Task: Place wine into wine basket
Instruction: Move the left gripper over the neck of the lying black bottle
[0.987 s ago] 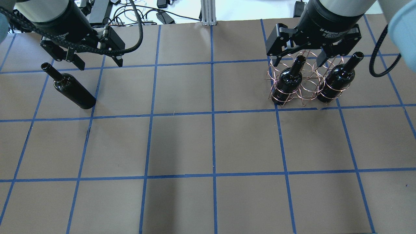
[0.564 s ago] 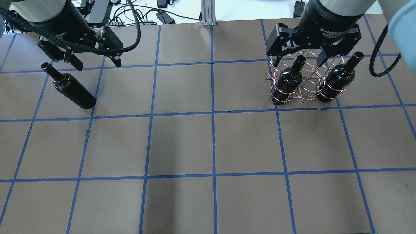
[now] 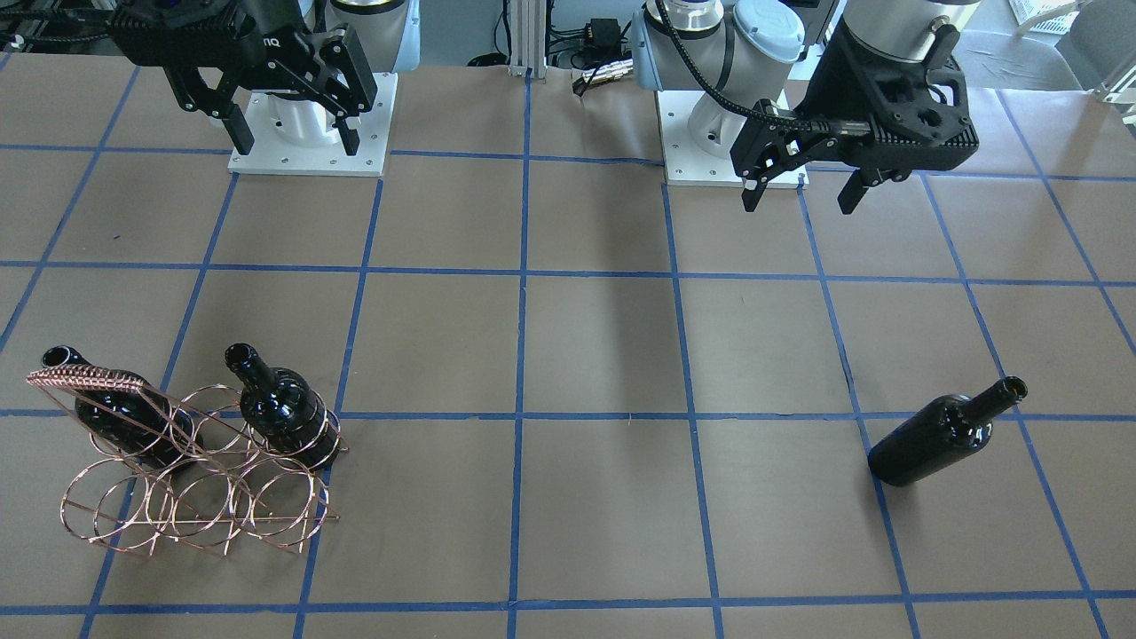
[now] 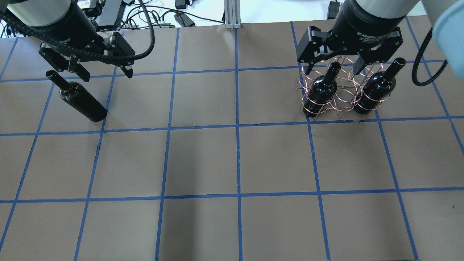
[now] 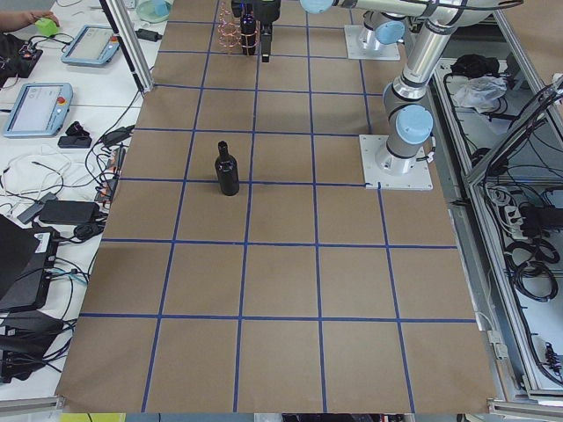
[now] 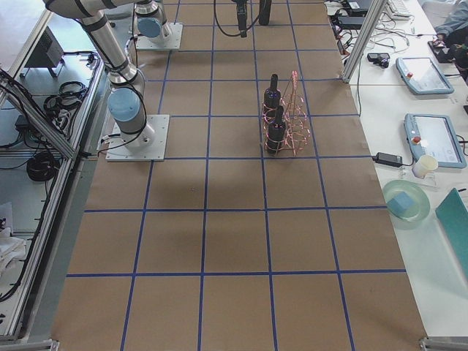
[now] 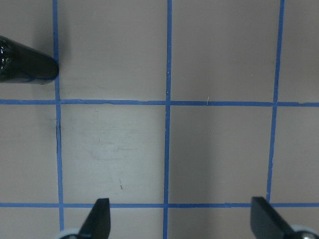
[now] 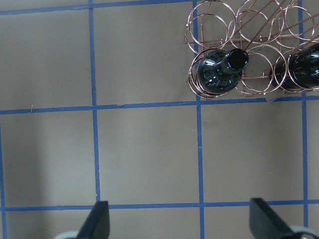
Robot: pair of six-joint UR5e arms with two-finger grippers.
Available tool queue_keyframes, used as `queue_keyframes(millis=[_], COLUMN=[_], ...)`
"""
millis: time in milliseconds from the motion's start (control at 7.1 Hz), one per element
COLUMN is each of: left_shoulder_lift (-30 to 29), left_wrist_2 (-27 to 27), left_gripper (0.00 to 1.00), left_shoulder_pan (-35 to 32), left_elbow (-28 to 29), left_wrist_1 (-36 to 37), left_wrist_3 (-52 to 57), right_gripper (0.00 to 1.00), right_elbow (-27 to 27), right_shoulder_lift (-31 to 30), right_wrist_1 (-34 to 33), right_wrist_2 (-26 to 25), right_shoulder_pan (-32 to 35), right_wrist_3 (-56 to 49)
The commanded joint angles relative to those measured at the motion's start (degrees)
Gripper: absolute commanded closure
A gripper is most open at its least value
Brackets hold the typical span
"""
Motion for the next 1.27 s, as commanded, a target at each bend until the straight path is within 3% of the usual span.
queue_keyframes(millis=[0, 282, 564, 846, 1128], left_shoulder_lift=[-0.1, -0.8, -3.2, -7.6, -13.0], left_wrist_2=[0.0, 0.4, 2.0, 2.1, 1.4], left_gripper=[0.0, 0.0, 0.0, 0.0, 0.0], left_shoulder_pan=[1.4, 7.0, 16.0, 22.2, 22.5], left_elbow=[-0.1, 0.4, 0.5, 1.0, 1.7], left_wrist_1=[-0.1, 0.0, 1.1, 10.6, 15.7], left_wrist_3=[0.1, 4.5, 19.4, 23.9, 23.9], right_gripper=[0.0, 0.0, 0.0, 0.0, 0.0], right_elbow=[0.0, 0.0, 0.0, 0.0, 0.0], right_shoulder_lift=[0.0, 0.0, 0.0, 0.0, 0.0], right_wrist_1=[0.0, -0.1, -0.1, 0.0, 0.0], right_wrist_2=[0.0, 0.0, 0.0, 0.0, 0.0], right_shoulder_pan=[0.0, 0.0, 0.0, 0.0, 0.0], right_wrist_3=[0.0, 0.0, 0.0, 0.0, 0.0])
